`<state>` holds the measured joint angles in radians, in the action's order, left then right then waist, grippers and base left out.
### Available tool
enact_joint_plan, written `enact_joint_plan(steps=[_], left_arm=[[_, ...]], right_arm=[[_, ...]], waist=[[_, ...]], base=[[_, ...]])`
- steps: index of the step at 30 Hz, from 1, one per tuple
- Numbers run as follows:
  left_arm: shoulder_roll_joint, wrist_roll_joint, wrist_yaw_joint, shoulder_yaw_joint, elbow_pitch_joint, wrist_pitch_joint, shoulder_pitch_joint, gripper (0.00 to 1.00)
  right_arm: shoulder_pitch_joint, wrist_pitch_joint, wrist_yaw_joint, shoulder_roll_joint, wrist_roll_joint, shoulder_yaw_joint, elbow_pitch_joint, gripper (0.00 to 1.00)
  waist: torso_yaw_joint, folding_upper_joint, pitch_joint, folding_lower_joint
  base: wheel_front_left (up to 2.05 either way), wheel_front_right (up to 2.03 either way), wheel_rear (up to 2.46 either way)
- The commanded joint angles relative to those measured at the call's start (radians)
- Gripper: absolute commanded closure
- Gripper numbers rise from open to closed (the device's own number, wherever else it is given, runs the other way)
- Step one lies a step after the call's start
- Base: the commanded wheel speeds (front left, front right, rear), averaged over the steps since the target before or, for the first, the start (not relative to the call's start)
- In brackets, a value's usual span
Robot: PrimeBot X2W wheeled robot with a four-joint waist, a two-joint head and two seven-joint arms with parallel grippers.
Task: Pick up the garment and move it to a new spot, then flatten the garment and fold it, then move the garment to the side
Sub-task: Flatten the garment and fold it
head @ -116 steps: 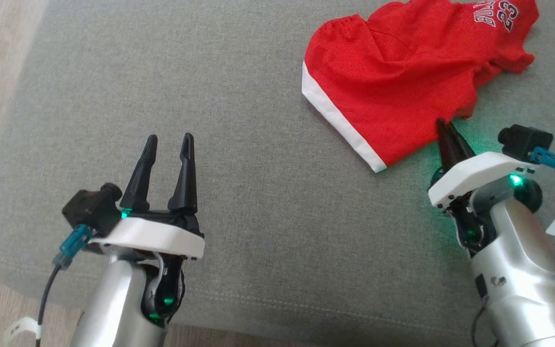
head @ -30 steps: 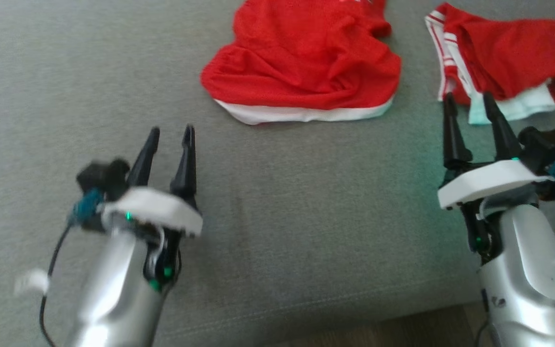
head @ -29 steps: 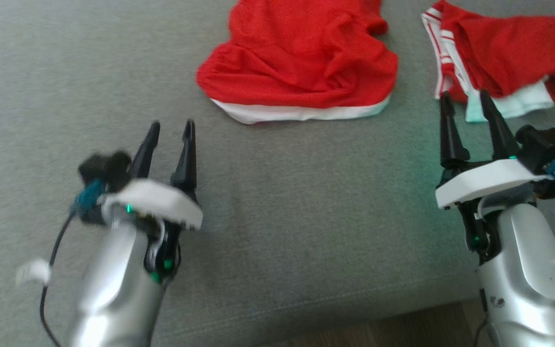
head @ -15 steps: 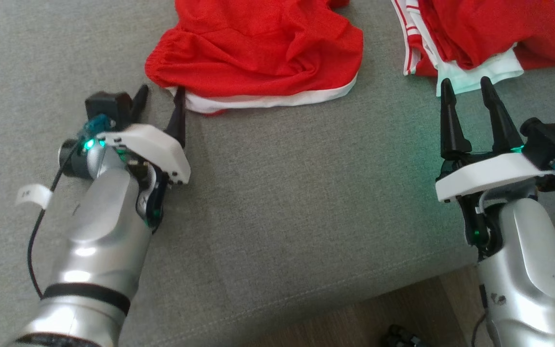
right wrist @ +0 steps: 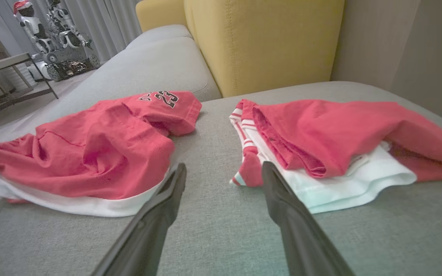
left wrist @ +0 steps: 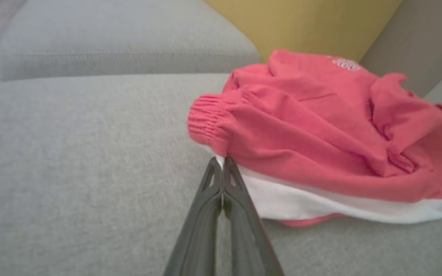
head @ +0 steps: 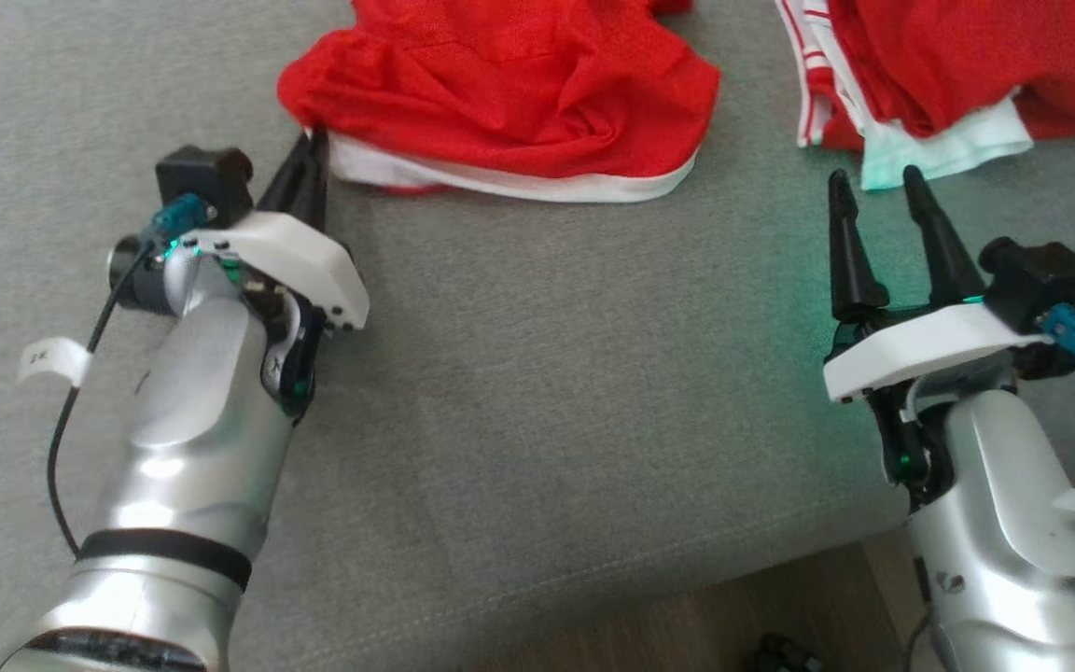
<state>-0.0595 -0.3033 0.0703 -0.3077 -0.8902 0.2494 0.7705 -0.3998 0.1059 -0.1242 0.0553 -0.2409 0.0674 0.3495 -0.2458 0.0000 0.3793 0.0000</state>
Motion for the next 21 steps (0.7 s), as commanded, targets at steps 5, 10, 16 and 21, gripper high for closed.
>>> enact_joint_plan(steps=[5, 10, 16, 21], left_arm=[[-0.031, 0.018, -0.042, 0.074, 0.140, 0.012, -0.040, 1.00], [-0.032, 0.036, -0.058, 0.101, 0.206, 0.012, -0.093, 1.00], [-0.023, 0.046, -0.057, 0.114, 0.228, 0.012, -0.123, 1.00], [-0.015, 0.055, -0.059, 0.113, 0.241, 0.012, -0.127, 1.00]], right_arm=[[-0.028, 0.000, -0.007, -0.005, -0.012, 0.040, 0.014, 0.00], [-0.034, -0.011, -0.007, -0.005, -0.012, 0.064, 0.058, 0.00], [-0.071, -0.024, -0.007, -0.005, -0.055, 0.109, 0.130, 0.00], [-0.132, -0.037, -0.007, -0.005, -0.053, 0.130, 0.206, 0.00]], waist=[[0.052, 0.0000, -0.027, 0.0000], [0.088, 0.0000, -0.042, 0.0000], [0.110, 0.0000, -0.043, 0.0000], [0.128, 0.0000, -0.034, 0.0000]], base=[[0.00, 0.00, 0.00], [0.00, 0.00, 0.00], [0.00, 0.00, 0.00], [0.00, 0.00, 0.00]])
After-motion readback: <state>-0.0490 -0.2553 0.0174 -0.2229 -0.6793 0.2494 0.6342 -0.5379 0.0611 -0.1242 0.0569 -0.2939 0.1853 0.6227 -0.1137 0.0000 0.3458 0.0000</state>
